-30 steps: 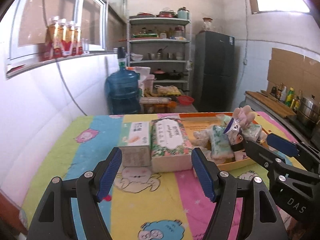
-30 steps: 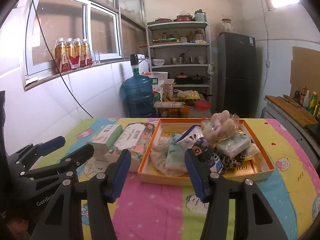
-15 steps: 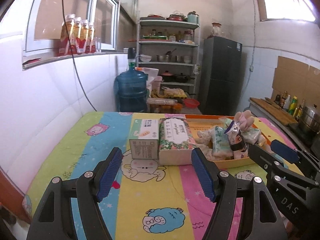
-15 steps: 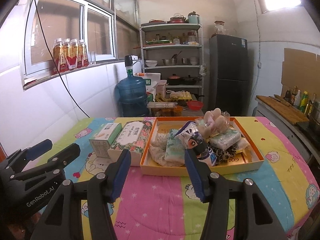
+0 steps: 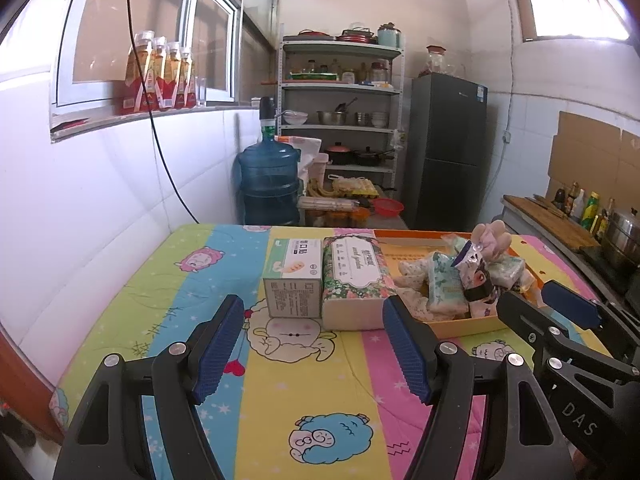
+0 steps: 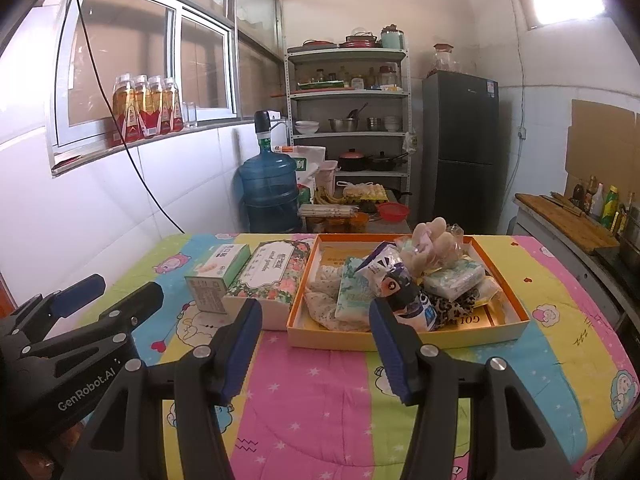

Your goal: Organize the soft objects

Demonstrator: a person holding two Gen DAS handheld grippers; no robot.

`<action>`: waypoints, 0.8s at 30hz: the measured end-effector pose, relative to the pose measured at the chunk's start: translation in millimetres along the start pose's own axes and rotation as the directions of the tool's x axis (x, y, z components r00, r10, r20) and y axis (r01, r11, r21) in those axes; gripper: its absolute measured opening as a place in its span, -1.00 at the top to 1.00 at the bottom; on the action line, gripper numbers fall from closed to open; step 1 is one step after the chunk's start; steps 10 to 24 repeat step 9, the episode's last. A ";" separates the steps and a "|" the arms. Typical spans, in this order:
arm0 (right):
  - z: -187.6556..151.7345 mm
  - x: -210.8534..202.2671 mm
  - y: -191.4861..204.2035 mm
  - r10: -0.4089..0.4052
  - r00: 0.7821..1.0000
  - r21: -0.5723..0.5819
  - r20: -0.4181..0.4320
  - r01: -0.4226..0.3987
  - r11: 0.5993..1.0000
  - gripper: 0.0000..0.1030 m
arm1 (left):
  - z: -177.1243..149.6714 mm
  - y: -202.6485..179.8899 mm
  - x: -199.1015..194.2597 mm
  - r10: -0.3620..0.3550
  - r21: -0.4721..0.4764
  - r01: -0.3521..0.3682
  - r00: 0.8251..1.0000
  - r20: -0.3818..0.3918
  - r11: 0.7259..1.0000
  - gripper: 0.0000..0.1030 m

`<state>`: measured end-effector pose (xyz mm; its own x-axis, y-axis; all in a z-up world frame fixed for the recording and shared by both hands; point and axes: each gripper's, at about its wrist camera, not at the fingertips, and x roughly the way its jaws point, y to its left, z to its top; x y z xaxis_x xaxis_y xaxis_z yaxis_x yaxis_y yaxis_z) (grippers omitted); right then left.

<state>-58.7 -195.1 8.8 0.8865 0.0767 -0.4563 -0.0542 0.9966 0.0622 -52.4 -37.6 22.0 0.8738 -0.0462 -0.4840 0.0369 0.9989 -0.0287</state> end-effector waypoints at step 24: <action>-0.6 0.3 -0.3 0.002 1.000 0.002 0.002 -0.002 1.000 -0.08 | -0.9 -3.1 -1.4 -0.004 0.016 0.004 1.000 0.011 1.000 -0.43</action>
